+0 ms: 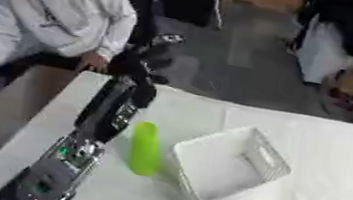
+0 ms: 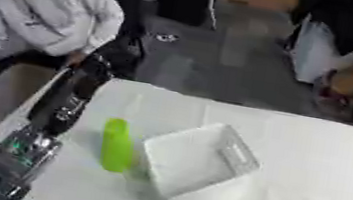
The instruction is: Pick up objects on the table and place them in the box.
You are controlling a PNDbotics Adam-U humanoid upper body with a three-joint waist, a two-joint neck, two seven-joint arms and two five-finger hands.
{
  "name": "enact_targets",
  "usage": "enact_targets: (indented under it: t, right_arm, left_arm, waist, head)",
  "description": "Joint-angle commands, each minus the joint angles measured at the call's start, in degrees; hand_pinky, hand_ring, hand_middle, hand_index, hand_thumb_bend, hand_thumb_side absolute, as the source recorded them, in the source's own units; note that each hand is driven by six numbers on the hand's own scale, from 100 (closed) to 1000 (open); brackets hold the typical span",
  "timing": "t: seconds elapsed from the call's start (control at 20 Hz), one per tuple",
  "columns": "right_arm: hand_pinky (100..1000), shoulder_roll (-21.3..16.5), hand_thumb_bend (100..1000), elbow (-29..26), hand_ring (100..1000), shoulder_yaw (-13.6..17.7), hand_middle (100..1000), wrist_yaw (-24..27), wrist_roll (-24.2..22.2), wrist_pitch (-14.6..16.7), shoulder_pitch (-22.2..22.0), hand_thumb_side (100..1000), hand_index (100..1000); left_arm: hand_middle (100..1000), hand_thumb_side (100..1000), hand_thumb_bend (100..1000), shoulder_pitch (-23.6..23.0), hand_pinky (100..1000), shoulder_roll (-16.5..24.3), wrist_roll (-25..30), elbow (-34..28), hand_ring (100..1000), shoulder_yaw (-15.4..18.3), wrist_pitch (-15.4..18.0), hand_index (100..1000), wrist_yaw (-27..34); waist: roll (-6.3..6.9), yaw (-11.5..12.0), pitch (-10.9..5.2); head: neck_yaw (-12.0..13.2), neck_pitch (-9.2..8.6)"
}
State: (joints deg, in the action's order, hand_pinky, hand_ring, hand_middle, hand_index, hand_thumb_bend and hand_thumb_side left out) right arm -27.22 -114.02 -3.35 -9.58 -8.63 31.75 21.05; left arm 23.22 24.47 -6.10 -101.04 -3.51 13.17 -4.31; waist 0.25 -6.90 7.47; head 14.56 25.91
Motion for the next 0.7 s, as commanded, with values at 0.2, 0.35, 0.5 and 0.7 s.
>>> enact_targets:
  t: [0.2, 0.35, 0.5, 0.7]
  right_arm:
    - [313, -1.3, 100, -0.6, 532, 0.5, 537, 0.0, 0.0, 0.1, 0.5, 715, 569]
    - [313, -1.3, 100, -0.6, 532, 0.5, 537, 0.0, -0.1, 0.1, 0.5, 715, 569]
    - [313, -1.3, 100, -0.6, 532, 0.5, 537, 0.0, -0.1, 0.1, 0.5, 715, 569]
    - [313, -1.3, 100, -0.6, 532, 0.5, 537, 0.0, 0.0, 0.1, 0.4, 715, 569]
  left_arm:
    - [1000, 984, 678, 0.4, 792, 0.4, 0.0, -1.2, 931, 0.6, -0.1, 1000, -0.1]
    - [1000, 985, 682, 0.5, 792, 0.4, 0.0, -1.3, 931, 0.6, -0.1, 1000, -0.1]
    - [1000, 985, 686, 0.5, 792, 0.4, 0.0, -1.4, 931, 0.6, -0.2, 1000, -0.1]
    - [1000, 992, 702, 0.6, 802, 0.6, 0.3, -1.4, 932, 0.8, -0.5, 1000, -1.6]
  waist:
    - [-0.08, 0.0, -0.66]
    - [-0.08, 0.0, -0.65]
    - [-0.09, 0.1, -0.66]
    - [-0.16, 0.0, -0.67]
  head:
    - [0.3, -0.84]
    - [0.3, -0.87]
    - [0.4, -0.86]
    - [-0.7, -0.55]
